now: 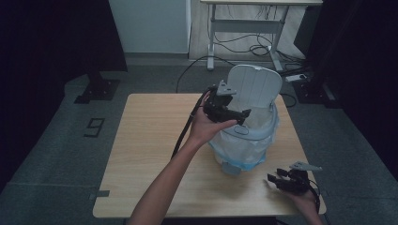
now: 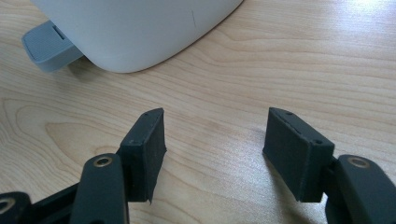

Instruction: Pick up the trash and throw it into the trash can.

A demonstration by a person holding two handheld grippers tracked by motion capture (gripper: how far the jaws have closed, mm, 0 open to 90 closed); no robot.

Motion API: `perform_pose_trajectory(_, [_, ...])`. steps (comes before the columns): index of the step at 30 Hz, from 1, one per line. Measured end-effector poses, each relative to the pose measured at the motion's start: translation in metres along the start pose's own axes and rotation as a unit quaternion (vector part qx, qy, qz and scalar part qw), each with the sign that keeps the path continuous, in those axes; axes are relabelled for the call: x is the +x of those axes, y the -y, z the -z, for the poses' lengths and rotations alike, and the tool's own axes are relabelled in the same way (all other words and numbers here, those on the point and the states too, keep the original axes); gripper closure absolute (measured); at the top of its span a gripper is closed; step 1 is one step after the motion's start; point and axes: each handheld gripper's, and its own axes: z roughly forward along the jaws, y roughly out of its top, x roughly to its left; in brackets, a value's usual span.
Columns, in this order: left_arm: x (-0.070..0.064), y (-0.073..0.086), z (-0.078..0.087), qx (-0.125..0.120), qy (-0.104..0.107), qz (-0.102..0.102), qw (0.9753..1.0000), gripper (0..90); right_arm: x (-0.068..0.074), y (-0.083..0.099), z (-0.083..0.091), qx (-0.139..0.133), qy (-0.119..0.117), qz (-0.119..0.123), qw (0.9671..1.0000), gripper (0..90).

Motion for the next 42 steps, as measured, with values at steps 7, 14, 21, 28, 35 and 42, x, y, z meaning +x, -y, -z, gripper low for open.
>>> perform_pose_trajectory(7, [0.005,0.021,0.031,-0.011,-0.012,-0.002,0.9999,14.4,0.0,0.0,0.0,0.0,0.0,0.0,1.0,37.9])
perform_pose_trajectory(14, [0.014,0.049,0.055,-0.018,-0.025,0.007,0.9995,14.7,0.0,0.0,0.0,0.0,0.0,-0.001,1.0,37.9])
perform_pose_trajectory(21, [0.02,0.092,0.076,-0.013,-0.039,0.013,0.9991,15.1,0.0,0.0,0.0,-0.001,-0.001,-0.002,1.0,37.9])
perform_pose_trajectory(28, [0.024,0.141,0.085,0.002,-0.047,0.028,0.9985,15.3,0.0,0.0,0.0,-0.002,0.0,0.0,1.0,38.0])
perform_pose_trajectory(35, [0.025,0.194,0.08,0.03,-0.055,0.046,0.9969,15.5,0.0,0.0,0.0,-0.002,0.0,0.0,1.0,38.0])
perform_pose_trajectory(42, [0.028,0.232,0.073,0.069,-0.056,0.066,0.9939,15.7,0.0,0.0,-0.001,-0.002,0.002,-0.005,1.0,37.2])
